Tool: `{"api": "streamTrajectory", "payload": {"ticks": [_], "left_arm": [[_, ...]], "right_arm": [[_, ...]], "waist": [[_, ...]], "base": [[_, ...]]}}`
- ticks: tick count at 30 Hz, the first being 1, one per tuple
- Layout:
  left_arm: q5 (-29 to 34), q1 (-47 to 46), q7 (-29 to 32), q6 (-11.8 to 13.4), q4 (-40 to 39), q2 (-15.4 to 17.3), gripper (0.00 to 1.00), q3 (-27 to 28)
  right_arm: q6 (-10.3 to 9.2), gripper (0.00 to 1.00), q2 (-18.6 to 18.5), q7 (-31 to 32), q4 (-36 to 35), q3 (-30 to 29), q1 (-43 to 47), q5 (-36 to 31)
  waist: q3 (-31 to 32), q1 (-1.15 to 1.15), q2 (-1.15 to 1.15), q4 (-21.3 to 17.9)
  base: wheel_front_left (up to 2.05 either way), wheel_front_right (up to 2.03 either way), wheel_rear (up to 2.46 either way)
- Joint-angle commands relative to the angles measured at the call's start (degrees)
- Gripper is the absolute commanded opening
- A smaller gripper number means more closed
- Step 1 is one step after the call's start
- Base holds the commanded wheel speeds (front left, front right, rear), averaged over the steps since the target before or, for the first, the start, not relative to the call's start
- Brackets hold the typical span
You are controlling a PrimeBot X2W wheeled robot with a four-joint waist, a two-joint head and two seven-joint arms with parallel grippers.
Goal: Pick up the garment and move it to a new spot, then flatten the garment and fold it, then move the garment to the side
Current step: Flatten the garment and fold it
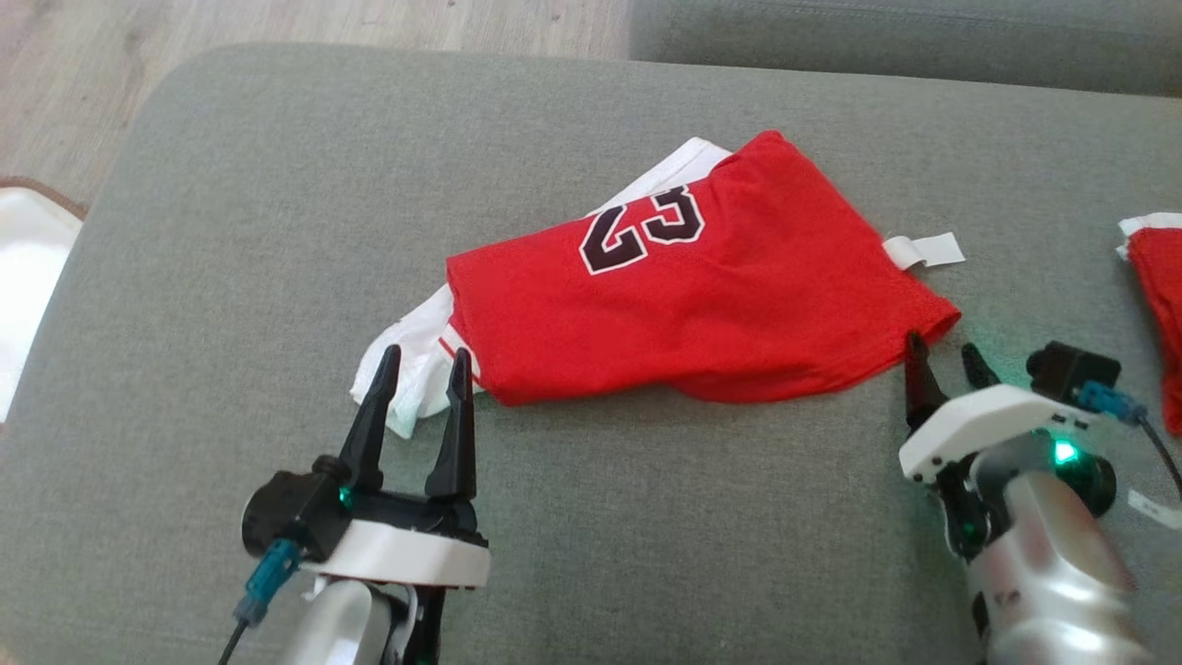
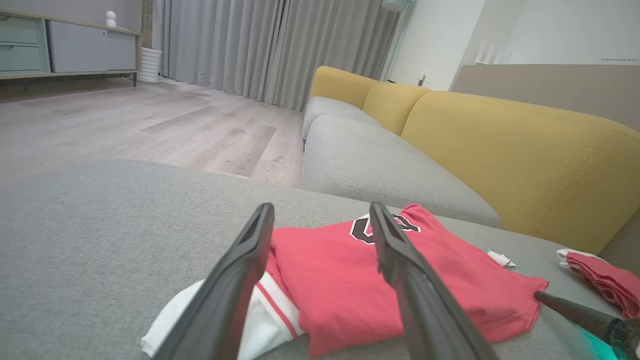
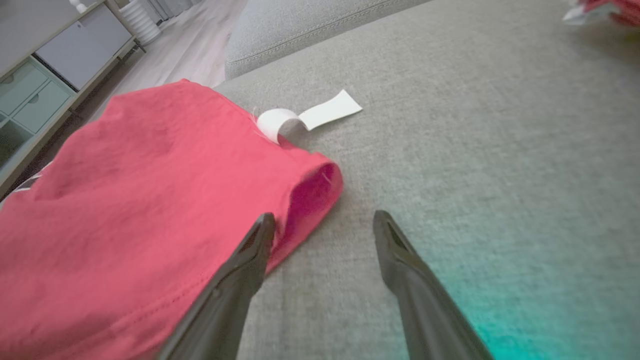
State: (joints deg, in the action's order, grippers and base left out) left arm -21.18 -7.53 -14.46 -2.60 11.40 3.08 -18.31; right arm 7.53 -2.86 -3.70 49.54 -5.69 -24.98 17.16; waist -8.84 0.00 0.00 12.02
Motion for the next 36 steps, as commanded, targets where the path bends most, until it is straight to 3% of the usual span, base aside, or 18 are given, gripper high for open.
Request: {"api": "streamTrajectory", "payload": {"ticks": [1,7,8,9,15,18,26,30,34,35,36], "left_arm": [[0.3,-2.5,-0.5,-0.3,-1.5,-0.1,1.00,1.9],[-0.3,-2.6,-0.5,-0.1,-1.6,-0.2,1.00,1.3],[-0.4,-2.7,-0.5,0.0,-1.6,-0.2,1.00,1.2],[-0.5,-2.9,-0.5,0.1,-1.6,-0.2,1.00,1.1],[-0.8,-3.1,-0.5,0.7,-1.7,-0.2,1.00,1.2],[-0.9,-2.8,-0.5,0.7,-1.8,-0.2,1.00,1.3],[-2.0,-2.4,-0.5,1.0,-1.9,-0.2,1.00,-0.5],[-2.4,-2.3,-0.5,1.1,-2.1,-0.2,1.00,-1.0],[-2.5,-2.4,-0.5,1.0,-2.1,-0.2,1.00,-0.9],[-2.5,-2.5,-0.5,1.0,-2.0,-0.2,1.00,-0.9],[-2.6,-2.5,-0.5,1.0,-2.0,-0.2,1.00,-0.9]], "right_arm": [[-0.04,1.00,0.0,-0.6,0.5,1.7,-2.4,0.4],[-0.04,1.00,0.0,-2.5,6.5,6.1,-6.4,3.7],[-0.04,0.72,0.0,-3.0,7.0,7.0,-6.8,4.1],[-0.04,0.00,0.0,-3.8,7.5,7.6,-7.2,4.0],[-0.04,0.00,-0.9,-8.7,8.8,4.9,-10.0,-3.0],[-0.04,0.00,-3.5,-9.1,7.5,2.3,-11.8,-6.6],[-0.04,0.00,-12.1,-3.1,1.3,-1.9,-17.7,-14.2],[-0.04,0.00,-14.3,0.1,-1.2,-2.8,-19.8,-17.6],[-0.04,0.00,-14.2,1.4,-1.7,-3.8,-20.9,-20.7],[-0.04,0.39,-13.6,1.1,-1.6,-4.1,-20.9,-21.1],[-0.04,1.00,-12.8,0.6,-1.5,-4.3,-20.8,-21.6]], "waist": [[-0.4,0.00,0.00,0.3],[-1.4,0.00,0.00,0.8],[-1.5,0.00,0.00,0.8],[-1.5,0.00,0.00,0.7],[-0.7,0.00,0.00,-0.1],[0.0,0.00,0.00,-0.6],[1.3,0.00,0.00,-0.3],[1.4,0.00,0.00,0.4],[1.4,0.00,0.00,1.1],[1.4,0.00,0.00,1.1],[1.4,0.00,0.00,1.2]], "base": [[0.00,0.00,0.00],[0.00,0.00,0.00],[0.00,0.00,0.00],[0.00,0.00,0.00],[0.00,0.00,0.00],[0.00,0.00,0.00],[0.00,0.00,0.00],[0.00,0.00,0.00],[0.00,0.00,0.00],[0.00,0.00,0.00],[0.00,0.00,0.00]]}}
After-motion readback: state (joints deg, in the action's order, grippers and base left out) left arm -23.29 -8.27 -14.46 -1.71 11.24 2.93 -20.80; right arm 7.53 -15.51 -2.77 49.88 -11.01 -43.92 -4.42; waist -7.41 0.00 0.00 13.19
